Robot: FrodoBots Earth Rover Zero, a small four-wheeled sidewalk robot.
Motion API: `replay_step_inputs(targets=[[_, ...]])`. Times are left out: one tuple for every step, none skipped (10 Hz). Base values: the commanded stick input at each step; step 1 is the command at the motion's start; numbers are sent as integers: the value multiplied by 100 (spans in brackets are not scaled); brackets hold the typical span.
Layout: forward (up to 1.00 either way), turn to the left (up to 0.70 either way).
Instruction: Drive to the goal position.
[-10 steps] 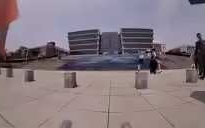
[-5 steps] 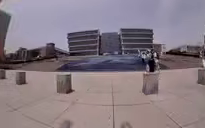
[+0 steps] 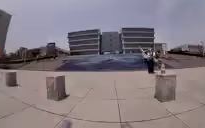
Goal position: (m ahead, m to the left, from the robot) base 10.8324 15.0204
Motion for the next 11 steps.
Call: replay_step_inputs(targets=[[100,-1],[100,-1],[100,-1],[100,-1],[100,-1],[100,30],[100,38],[100,37],[100,-1],[100,3],[100,39]])
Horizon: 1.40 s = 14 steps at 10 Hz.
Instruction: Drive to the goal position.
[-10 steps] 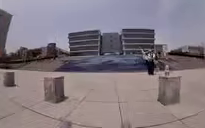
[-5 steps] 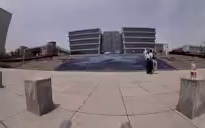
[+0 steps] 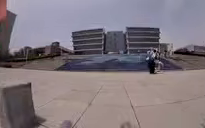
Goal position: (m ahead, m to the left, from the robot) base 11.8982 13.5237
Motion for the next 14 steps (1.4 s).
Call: replay_step_inputs(targets=[[100,17],[100,3],[100,33],[100,37],[100,12],[100,24],[100,31],[100,-1],[100,-1],[100,26],[100,20],[100,0],[100,24],[100,27]])
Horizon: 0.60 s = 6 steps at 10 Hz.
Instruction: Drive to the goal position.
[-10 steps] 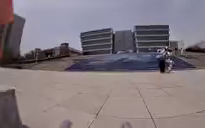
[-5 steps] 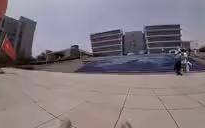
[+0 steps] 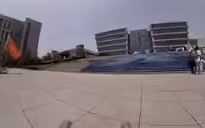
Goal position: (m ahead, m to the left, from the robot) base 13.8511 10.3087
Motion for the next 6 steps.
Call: replay_step_inputs(targets=[[100,19],[100,2],[100,-1],[100,-1],[100,-1],[100,6]])
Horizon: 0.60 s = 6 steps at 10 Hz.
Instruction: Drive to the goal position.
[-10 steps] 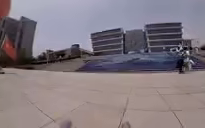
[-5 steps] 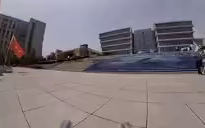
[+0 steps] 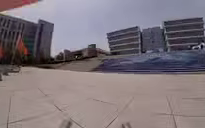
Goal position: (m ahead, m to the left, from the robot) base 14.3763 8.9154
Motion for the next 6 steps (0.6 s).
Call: replay_step_inputs(targets=[[100,24],[100,24],[100,-1],[100,-1],[100,25],[100,1]])
